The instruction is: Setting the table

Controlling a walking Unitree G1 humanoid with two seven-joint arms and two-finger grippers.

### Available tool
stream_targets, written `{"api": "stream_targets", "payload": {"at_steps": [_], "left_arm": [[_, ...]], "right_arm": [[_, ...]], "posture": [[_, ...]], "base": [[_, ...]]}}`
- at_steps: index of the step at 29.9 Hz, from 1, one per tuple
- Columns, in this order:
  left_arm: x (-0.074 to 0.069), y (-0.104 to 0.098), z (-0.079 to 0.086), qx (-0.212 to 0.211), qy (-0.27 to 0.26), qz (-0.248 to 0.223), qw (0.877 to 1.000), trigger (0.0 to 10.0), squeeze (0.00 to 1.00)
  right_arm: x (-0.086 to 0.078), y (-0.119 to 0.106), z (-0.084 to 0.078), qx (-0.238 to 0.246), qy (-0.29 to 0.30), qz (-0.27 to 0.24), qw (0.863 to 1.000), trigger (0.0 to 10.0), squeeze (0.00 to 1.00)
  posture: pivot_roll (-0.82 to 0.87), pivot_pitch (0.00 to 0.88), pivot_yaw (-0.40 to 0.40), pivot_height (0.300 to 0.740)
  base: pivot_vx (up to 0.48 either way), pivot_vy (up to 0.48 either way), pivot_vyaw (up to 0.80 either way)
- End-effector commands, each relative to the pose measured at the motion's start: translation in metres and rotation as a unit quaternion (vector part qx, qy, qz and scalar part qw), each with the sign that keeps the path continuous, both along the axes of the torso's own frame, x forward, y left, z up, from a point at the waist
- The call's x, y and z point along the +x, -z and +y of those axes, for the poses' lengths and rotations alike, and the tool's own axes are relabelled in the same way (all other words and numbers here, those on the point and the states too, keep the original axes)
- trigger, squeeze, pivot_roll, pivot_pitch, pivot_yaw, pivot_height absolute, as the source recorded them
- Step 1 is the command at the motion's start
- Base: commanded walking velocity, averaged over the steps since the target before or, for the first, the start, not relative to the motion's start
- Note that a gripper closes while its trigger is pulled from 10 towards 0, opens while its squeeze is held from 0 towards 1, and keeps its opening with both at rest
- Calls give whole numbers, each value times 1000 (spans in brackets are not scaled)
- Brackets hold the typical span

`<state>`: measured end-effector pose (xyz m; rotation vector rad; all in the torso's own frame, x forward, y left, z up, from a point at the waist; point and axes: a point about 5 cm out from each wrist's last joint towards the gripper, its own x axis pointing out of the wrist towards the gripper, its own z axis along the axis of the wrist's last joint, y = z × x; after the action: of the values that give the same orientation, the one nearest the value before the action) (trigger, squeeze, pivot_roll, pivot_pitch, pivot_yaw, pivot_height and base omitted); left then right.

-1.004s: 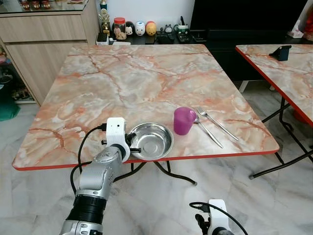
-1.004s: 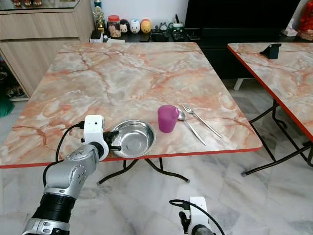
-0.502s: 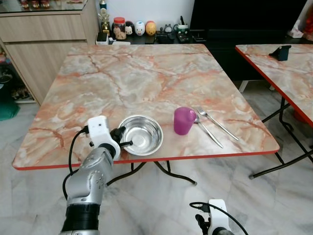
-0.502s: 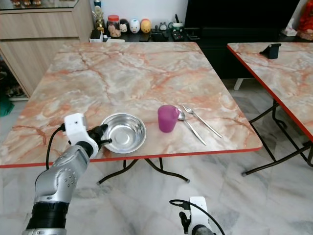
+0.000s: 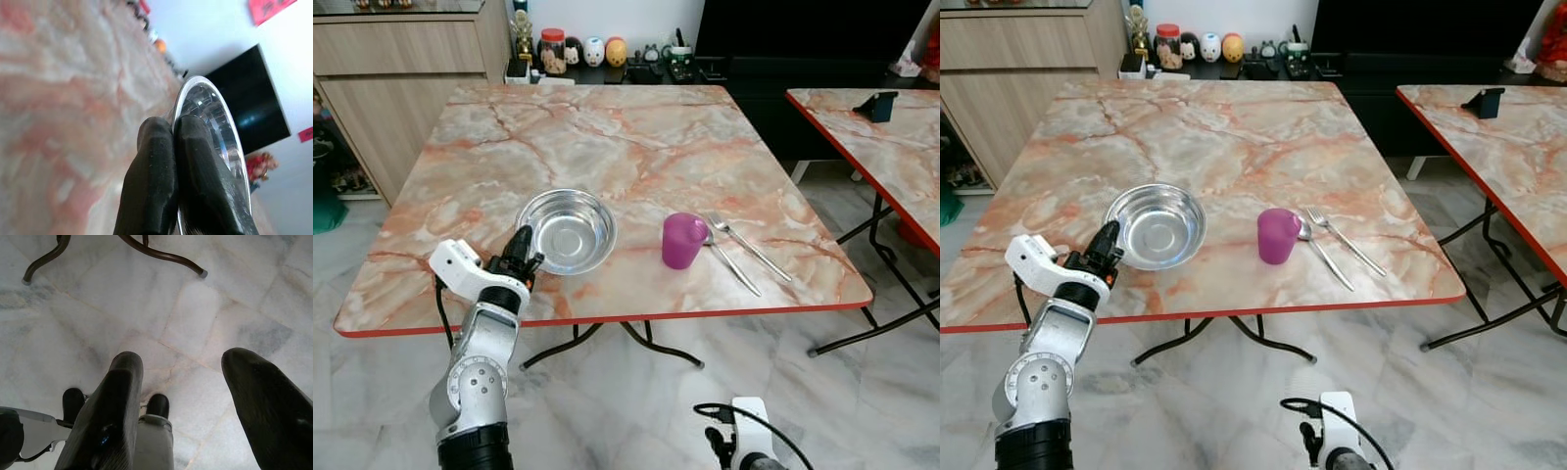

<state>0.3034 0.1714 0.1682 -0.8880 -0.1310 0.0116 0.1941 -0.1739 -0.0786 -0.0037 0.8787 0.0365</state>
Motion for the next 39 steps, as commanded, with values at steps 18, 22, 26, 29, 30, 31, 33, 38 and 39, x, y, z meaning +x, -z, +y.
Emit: {"api": "stream_targets", "payload": {"at_steps": [18,22,26,29,30,31,33,38,39], "left_arm": [[0,-50,-4,26,-24,-94,995,10000,0],[0,-49,-4,34,-22,-93,995,10000,0],[0,-49,-4,39,-22,-91,995,10000,0],[0,-50,-4,40,-22,-92,995,10000,0],[0,-49,-4,42,-22,-91,995,10000,0],[0,-49,-4,44,-22,-91,995,10000,0],[0,-49,-4,44,-22,-91,995,10000,0],[0,-49,-4,49,-24,-90,994,10000,0],[0,-49,-3,49,-24,-90,994,10000,0]], "right_arm": [[1,-1,-1,4,8,-3,1000,10000,0],[1,-1,-1,1,5,-3,1000,10000,0],[2,-1,-1,-3,2,-5,1000,10000,0],[2,-2,-2,-10,-3,-7,1000,10000,0],[2,-2,-2,-11,-4,-8,1000,10000,0],[2,-2,-2,-11,-4,-7,1000,10000,0],[2,-2,-2,-11,-3,-7,1000,10000,0],[2,-1,-2,-3,5,-5,1000,10000,0],[2,-1,-2,-4,5,-5,1000,10000,0]], "posture": [[10,0,-68,719],[11,0,-67,719],[10,0,-67,719],[10,0,-67,719],[10,0,-68,719],[10,0,-68,719],[8,0,-67,719],[8,0,-69,719],[8,0,-69,719]], "base": [[0,-221,0],[0,-478,0],[0,-470,0],[0,-465,0],[0,-458,0],[0,-458,587],[0,-456,641],[0,-452,195],[0,-446,0]]}}
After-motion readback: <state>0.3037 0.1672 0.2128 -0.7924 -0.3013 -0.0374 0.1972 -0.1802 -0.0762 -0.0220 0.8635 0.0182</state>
